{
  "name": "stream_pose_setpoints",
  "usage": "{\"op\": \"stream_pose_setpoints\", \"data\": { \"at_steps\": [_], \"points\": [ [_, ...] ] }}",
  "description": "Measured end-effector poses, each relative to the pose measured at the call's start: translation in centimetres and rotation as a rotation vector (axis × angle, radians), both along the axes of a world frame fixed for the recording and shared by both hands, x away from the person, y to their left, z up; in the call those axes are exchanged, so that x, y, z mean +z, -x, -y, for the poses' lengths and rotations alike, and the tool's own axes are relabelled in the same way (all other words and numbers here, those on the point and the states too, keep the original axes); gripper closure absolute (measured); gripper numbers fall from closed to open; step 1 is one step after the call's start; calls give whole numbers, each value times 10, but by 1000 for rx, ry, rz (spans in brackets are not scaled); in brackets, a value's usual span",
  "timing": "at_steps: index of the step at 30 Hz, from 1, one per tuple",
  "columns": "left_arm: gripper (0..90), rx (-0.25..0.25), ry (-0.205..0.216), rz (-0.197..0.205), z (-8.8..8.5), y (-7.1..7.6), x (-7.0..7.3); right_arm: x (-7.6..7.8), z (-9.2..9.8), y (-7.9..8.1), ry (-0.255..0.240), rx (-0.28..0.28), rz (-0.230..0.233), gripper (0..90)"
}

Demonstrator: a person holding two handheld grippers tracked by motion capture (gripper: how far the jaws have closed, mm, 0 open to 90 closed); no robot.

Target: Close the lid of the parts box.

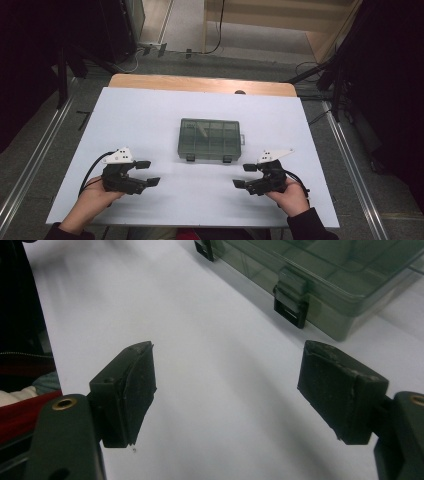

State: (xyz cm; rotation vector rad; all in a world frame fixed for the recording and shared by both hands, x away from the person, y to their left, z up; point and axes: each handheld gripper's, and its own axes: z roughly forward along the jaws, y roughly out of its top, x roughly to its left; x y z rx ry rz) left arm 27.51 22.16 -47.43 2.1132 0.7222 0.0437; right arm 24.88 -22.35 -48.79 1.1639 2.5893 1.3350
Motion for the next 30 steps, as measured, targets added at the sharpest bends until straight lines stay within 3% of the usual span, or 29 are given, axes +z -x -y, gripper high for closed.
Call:
{"op": "stream_pose_setpoints", "data": {
  "at_steps": [16, 30],
  "points": [
    [262, 42, -11, -4, -18, 4, -3, -6, 30, 10, -7, -70, -2, 239],
    [262, 59, -27, 4, -20, -1, -10, -11, 33, 7, 5, -79, -3, 235]
  ]
}}
